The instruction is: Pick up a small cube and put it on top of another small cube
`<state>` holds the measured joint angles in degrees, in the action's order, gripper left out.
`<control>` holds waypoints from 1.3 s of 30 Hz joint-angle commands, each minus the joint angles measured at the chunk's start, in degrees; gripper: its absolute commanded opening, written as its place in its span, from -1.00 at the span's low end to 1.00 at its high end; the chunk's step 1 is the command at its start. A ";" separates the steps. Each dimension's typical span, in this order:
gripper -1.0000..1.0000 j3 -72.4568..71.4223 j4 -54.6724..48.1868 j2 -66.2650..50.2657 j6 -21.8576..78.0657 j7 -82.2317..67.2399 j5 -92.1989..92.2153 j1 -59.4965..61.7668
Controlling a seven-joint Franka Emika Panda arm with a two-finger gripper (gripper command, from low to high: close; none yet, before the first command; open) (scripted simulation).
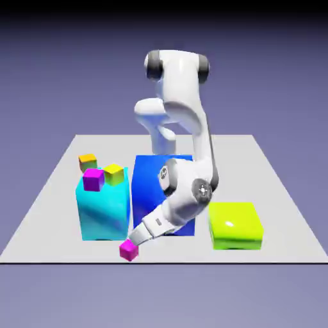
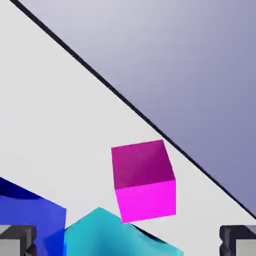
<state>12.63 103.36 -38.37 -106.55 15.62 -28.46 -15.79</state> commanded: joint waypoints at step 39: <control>-1.00 45.97 2.96 3.60 8.73 15.31 -9.04 -9.97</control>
<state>58.59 106.32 -34.77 -97.81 30.91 -37.37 -25.76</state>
